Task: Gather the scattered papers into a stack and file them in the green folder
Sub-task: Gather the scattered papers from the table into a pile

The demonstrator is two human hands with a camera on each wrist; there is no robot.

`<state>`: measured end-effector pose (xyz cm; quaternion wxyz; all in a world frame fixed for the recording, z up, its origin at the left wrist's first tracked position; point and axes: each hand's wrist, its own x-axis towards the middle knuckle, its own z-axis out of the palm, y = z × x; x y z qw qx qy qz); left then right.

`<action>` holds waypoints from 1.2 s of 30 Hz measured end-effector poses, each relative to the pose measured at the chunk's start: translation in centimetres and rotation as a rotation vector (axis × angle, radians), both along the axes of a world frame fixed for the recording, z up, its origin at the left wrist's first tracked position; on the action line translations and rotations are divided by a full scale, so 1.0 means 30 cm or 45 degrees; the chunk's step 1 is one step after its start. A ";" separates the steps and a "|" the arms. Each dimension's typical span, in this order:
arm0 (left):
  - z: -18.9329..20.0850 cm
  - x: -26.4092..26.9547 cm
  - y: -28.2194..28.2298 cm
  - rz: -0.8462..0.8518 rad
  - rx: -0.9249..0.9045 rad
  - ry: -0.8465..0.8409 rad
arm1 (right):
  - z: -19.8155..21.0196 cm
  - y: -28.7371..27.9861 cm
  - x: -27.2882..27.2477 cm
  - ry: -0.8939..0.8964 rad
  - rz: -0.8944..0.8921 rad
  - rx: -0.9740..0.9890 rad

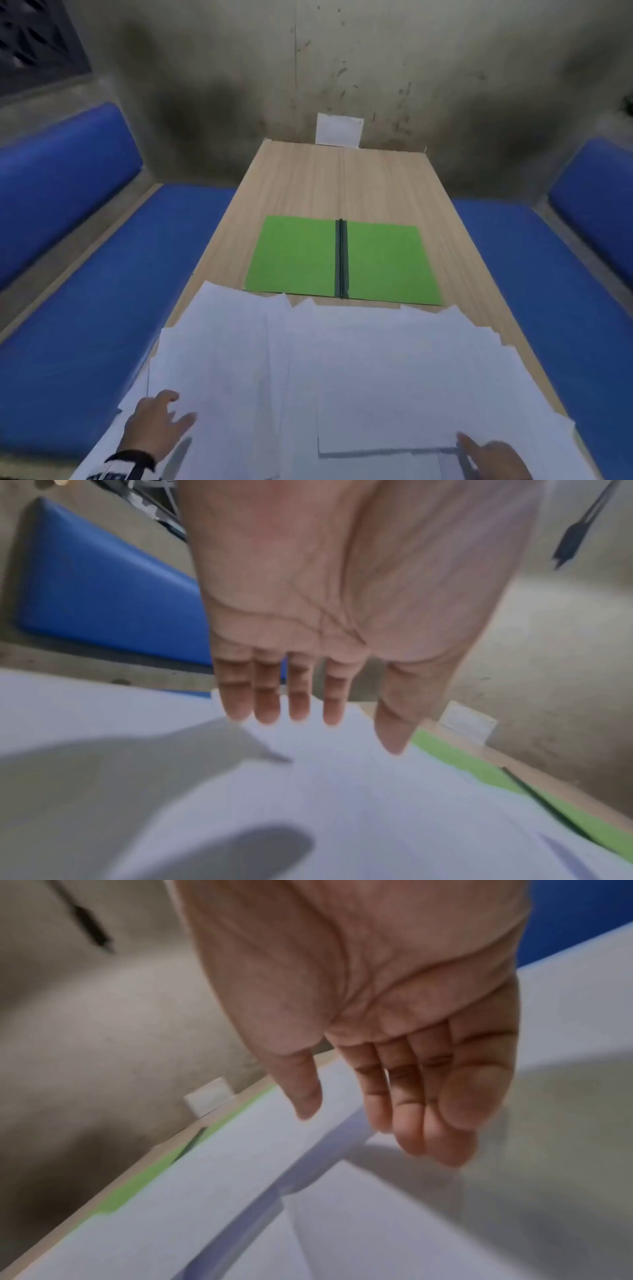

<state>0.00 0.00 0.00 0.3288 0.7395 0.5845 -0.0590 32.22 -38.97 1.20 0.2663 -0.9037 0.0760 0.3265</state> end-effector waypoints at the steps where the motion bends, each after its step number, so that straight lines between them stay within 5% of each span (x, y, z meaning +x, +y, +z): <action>1: -0.020 0.002 0.008 0.095 0.017 0.006 | -0.036 0.064 -0.016 -0.010 -0.056 0.042; 6: -0.027 0.026 -0.019 0.351 -0.020 0.075 | -0.032 0.053 -0.040 0.267 -0.337 0.373; 12: -0.011 0.021 -0.027 0.404 0.044 0.274 | 0.034 0.065 -0.013 -0.153 -0.498 0.406; 16: -0.022 0.005 -0.012 0.372 0.053 0.225 | 0.021 0.029 0.055 -0.087 -0.684 0.638; 23: -0.044 0.005 0.005 0.223 0.004 -0.016 | 0.009 0.137 0.067 -0.091 -0.171 0.419; 29: -0.014 0.023 -0.032 0.543 0.055 -0.079 | -0.030 0.277 -0.042 -0.019 0.031 0.350; 36: -0.019 0.061 -0.056 0.302 -0.051 -0.252 | -0.017 0.350 -0.149 0.183 0.243 0.423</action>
